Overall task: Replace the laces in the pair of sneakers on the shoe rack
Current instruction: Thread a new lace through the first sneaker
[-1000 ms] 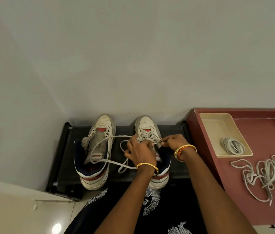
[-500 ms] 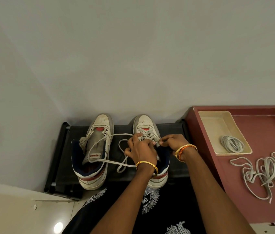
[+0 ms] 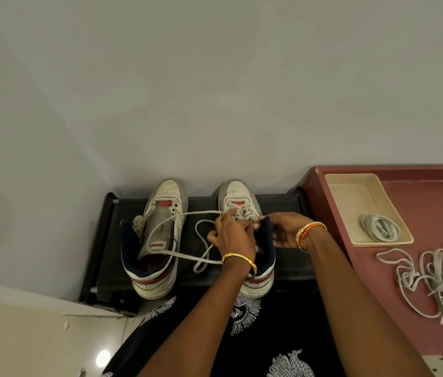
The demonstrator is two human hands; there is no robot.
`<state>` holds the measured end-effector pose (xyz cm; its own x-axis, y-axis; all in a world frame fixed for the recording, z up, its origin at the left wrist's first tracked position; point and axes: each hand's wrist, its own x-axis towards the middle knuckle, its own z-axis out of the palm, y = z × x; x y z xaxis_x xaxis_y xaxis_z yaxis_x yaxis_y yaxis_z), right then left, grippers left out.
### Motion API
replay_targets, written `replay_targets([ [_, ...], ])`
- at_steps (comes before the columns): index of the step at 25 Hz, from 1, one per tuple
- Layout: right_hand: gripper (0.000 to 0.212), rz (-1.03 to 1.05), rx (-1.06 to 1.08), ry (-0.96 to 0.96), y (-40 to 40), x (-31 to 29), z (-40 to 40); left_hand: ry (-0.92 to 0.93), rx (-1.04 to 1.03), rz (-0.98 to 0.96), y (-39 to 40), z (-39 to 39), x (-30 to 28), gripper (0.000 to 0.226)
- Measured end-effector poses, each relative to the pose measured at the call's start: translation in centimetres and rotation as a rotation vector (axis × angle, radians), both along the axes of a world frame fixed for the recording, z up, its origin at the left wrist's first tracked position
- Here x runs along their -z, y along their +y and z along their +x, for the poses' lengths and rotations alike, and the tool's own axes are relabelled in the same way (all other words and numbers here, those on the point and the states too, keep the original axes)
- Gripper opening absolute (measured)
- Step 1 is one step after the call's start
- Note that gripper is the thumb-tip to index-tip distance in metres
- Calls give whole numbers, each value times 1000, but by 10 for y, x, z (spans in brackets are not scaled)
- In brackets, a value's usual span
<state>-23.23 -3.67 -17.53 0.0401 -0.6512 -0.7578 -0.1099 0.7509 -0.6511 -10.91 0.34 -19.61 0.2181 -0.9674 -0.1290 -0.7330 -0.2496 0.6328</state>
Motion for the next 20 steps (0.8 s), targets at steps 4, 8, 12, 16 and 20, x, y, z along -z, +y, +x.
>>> replay_targets([
  [4,15,-239,-5,159,2,5,5,-128,85,-250,29,-2,-5,33],
  [8,10,-614,93,416,9,-8,6,-172,441,-287,63,-1,-9,38],
  [12,25,-961,223,253,12,-84,10,-325,519,10,53,-2,-14,42],
  [16,26,-1409,282,46,37,-187,16,-316,549,-10,52,-3,-14,45],
  [20,23,-1470,169,187,44,-202,19,-282,553,33,49,-1,-14,46],
])
